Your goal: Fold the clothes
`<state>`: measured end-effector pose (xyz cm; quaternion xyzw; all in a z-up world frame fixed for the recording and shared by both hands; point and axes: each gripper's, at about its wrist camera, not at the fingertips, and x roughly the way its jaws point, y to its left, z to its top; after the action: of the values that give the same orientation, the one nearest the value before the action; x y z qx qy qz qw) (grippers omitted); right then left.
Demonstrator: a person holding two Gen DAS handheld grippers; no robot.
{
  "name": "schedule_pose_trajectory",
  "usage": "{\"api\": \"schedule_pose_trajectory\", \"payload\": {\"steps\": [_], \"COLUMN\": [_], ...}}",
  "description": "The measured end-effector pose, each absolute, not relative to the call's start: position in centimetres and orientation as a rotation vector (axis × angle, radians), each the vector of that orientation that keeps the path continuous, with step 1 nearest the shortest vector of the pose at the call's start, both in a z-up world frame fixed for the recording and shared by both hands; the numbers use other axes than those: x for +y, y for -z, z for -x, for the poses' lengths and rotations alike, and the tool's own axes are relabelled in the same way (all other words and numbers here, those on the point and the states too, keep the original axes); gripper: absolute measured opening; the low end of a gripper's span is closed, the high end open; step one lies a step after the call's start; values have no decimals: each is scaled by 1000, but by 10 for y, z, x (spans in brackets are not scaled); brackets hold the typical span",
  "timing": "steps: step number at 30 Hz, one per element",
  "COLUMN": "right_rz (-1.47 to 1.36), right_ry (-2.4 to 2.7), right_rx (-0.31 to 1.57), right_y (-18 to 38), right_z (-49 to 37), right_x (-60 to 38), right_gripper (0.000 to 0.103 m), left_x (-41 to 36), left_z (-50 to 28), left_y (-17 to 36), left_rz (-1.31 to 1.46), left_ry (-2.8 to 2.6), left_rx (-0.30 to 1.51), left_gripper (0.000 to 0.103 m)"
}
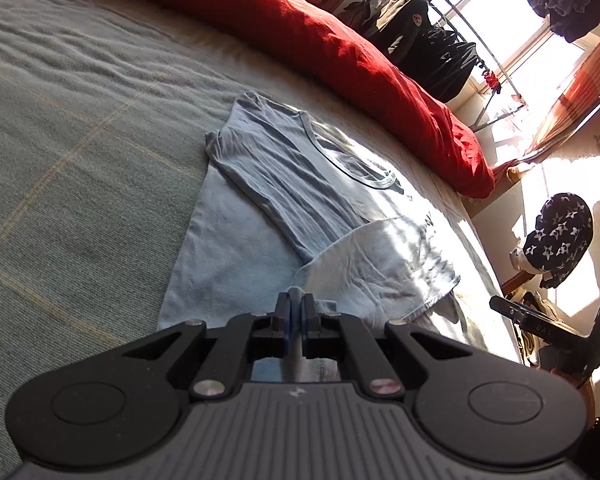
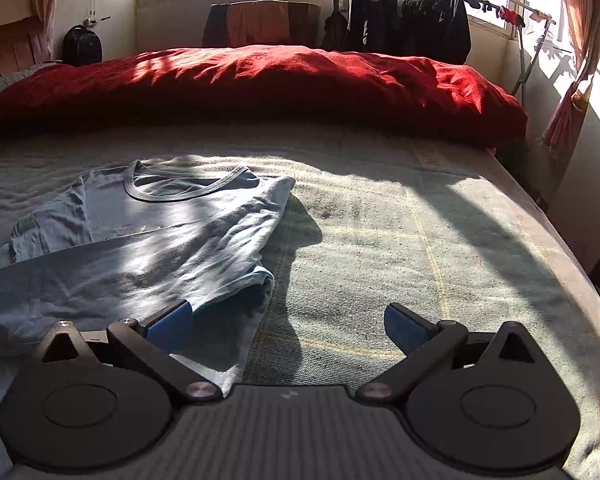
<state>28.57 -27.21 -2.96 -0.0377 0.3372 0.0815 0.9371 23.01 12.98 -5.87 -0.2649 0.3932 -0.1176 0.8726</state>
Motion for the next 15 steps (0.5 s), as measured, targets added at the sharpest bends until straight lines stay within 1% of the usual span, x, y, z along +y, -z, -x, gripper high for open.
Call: {"api": "schedule_pose_trajectory", "payload": {"steps": [5,7,9,13,15], "right_rz": [61,47,32,-4,-20], "right_ry": [-220,-246,-272,-347,-381], "right_rx": [684,685,686,694,707], "right_y": [23,21,19,18,19], "right_z": [-273,-267,-261,-250,-246], "right_x": [-260,-256,-252,-243,-237], "right_gripper": [103,103,103,103,103], "left_x": [135,132,131,137,138], "left_z": [-233,-231,-229,-223,-220], "left_y": [68,66,59,45,42], "left_rz": [579,548,515,512,528], "left_ry": [215,189,169,164,176], "left_rx": [866,859,832,784,788], "left_gripper": [4,10,22,37,46]}}
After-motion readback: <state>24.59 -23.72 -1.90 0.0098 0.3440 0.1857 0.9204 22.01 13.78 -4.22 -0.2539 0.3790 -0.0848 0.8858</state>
